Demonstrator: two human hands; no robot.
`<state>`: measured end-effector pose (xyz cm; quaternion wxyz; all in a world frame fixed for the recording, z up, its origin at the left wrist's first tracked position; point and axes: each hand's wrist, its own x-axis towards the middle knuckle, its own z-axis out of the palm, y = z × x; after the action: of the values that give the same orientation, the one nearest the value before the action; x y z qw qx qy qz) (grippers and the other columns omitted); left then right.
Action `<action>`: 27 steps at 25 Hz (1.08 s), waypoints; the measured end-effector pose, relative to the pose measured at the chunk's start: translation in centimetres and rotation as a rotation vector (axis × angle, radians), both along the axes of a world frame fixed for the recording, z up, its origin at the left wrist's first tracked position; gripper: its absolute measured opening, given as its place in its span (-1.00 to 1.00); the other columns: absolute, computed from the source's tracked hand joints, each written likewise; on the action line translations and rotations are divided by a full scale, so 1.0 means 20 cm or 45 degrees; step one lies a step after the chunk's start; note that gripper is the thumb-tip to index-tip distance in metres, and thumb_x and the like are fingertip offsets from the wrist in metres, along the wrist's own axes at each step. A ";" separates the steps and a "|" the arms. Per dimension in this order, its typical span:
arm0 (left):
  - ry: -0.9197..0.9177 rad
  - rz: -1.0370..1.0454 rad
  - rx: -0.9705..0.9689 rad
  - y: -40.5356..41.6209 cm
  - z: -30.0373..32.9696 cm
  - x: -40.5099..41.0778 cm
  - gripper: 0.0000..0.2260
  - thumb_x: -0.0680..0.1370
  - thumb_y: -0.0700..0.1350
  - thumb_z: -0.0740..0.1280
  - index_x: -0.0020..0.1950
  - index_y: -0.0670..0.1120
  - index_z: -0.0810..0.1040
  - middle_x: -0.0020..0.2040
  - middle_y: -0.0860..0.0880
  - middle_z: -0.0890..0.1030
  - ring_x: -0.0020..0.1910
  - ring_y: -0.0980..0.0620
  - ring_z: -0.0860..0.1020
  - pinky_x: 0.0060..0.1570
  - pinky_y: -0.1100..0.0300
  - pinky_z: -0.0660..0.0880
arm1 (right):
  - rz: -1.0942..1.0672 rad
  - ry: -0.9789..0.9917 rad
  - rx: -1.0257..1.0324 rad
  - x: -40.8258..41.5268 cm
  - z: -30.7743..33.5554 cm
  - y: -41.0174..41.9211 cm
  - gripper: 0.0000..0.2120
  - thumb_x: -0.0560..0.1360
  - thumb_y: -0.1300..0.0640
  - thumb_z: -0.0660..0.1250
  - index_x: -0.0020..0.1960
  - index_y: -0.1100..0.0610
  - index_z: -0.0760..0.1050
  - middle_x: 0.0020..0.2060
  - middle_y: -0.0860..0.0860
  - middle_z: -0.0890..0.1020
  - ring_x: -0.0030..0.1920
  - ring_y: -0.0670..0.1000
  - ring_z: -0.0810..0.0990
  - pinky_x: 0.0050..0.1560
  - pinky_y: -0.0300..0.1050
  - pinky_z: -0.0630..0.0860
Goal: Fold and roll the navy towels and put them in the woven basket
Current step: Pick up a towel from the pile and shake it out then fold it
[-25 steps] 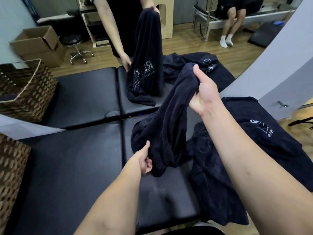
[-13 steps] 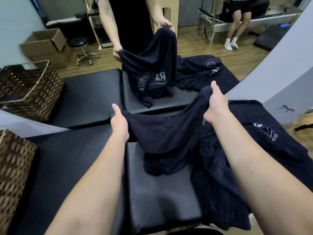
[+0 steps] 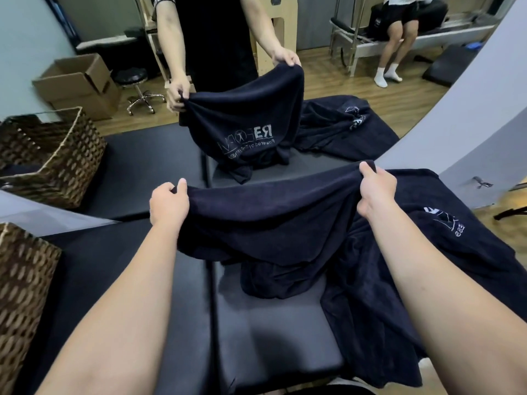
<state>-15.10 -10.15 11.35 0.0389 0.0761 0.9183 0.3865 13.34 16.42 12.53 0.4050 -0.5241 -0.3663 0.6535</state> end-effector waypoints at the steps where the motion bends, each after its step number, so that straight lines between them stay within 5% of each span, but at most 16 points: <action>1: -0.143 -0.004 0.119 0.00 0.02 -0.02 -0.60 0.64 0.13 0.23 -0.25 -0.12 0.40 -0.21 -0.14 0.48 -0.18 -0.16 0.41 -0.17 0.04 0.35 | -0.008 0.006 0.005 0.00 -0.01 0.01 -0.88 0.54 0.07 0.42 -0.14 0.03 0.52 -0.13 -0.08 0.60 -0.05 -0.05 0.56 0.26 -0.01 0.51; 3: -0.626 -0.010 0.304 0.01 0.04 -0.01 -0.61 0.62 0.19 0.28 0.12 -0.14 0.56 0.07 -0.13 0.59 -0.05 -0.16 0.55 -0.02 -0.05 0.47 | 0.028 0.020 -0.002 -0.01 -0.01 0.00 -0.84 0.47 0.01 0.47 -0.03 0.01 0.53 0.03 -0.05 0.65 0.09 -0.01 0.60 0.32 0.09 0.50; 6: -1.095 -0.131 0.039 -0.05 -0.07 0.04 -0.47 0.59 0.27 0.27 0.42 -0.06 0.46 0.34 -0.04 0.49 0.43 -0.26 0.41 0.27 -0.49 0.25 | 0.078 0.005 -0.032 -0.01 -0.06 0.00 -0.68 0.38 -0.06 0.49 0.05 -0.02 0.48 0.23 0.02 0.62 0.21 0.05 0.59 0.35 0.19 0.47; 8: -1.129 -0.160 -0.132 -0.14 -0.23 0.10 -0.45 0.57 0.26 0.31 0.43 -0.07 0.48 0.47 -0.09 0.45 0.48 -0.25 0.35 0.31 -0.59 0.05 | 0.078 0.023 -0.075 -0.01 -0.07 -0.02 -0.62 0.36 -0.05 0.49 0.13 0.02 0.54 0.28 0.05 0.62 0.27 0.08 0.58 0.36 0.21 0.45; 12: -1.342 -0.216 -0.194 -0.27 -0.45 0.28 -0.61 0.54 0.24 0.32 0.11 -0.06 0.61 0.16 -0.09 0.63 0.13 -0.13 0.52 0.32 -0.56 -0.06 | 0.043 -0.018 -0.097 0.01 -0.08 -0.02 -0.80 0.44 0.00 0.48 0.00 -0.02 0.51 0.11 0.02 0.67 0.14 0.05 0.61 0.30 0.17 0.49; 14: -1.373 -0.186 -0.012 -0.28 -0.47 0.31 -0.64 0.54 0.18 0.33 0.16 -0.05 0.61 0.20 -0.13 0.66 0.12 -0.13 0.55 0.30 -0.31 0.23 | 0.042 -0.040 -0.091 0.01 -0.10 -0.04 -0.85 0.48 0.03 0.46 -0.18 0.01 0.50 -0.14 -0.02 0.60 -0.06 0.02 0.56 0.18 0.05 0.53; 16: -1.402 -0.082 0.280 -0.25 -0.44 0.31 -0.64 0.53 0.10 0.36 0.19 -0.11 0.62 0.12 -0.19 0.69 -0.01 -0.17 0.63 0.01 -0.02 0.48 | 0.048 -0.047 -0.099 -0.01 -0.12 -0.05 -0.78 0.43 0.00 0.45 -0.29 0.04 0.47 -0.23 0.00 0.50 -0.13 0.01 0.46 0.07 0.01 0.54; 21: -1.248 -0.042 0.528 -0.16 -0.35 0.29 -0.70 0.55 0.09 0.39 0.07 -0.13 0.65 -0.02 -0.17 0.72 -0.14 -0.17 0.67 -0.20 0.09 0.55 | 0.077 -0.028 -0.097 -0.01 -0.17 -0.04 -0.79 0.31 -0.05 0.44 -0.25 -0.03 0.42 -0.19 0.01 0.38 -0.13 0.03 0.35 -0.06 -0.02 0.44; 25: -0.905 -0.075 0.518 -0.08 -0.29 0.20 -0.63 0.63 0.18 0.30 0.03 -0.13 0.63 0.09 -0.15 0.70 0.09 -0.14 0.66 0.23 -0.12 0.56 | 0.116 -0.033 -0.100 0.00 -0.13 -0.06 -0.86 0.45 0.02 0.46 -0.06 0.03 0.57 -0.07 0.00 0.60 -0.03 0.01 0.56 0.17 0.08 0.56; 27: -0.741 -0.092 0.474 -0.03 -0.19 0.15 -0.58 0.65 0.21 0.23 0.14 -0.14 0.60 0.18 -0.10 0.65 0.17 -0.10 0.61 0.31 -0.02 0.50 | 0.168 -0.060 -0.081 0.00 -0.10 -0.06 -0.51 0.48 0.06 0.48 0.38 0.01 0.48 0.29 -0.02 0.55 0.23 0.00 0.55 0.34 0.12 0.48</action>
<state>-12.16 -10.80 7.62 0.2982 0.0008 0.7791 0.5514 13.26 15.31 10.44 0.3354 -0.5268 -0.3885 0.6775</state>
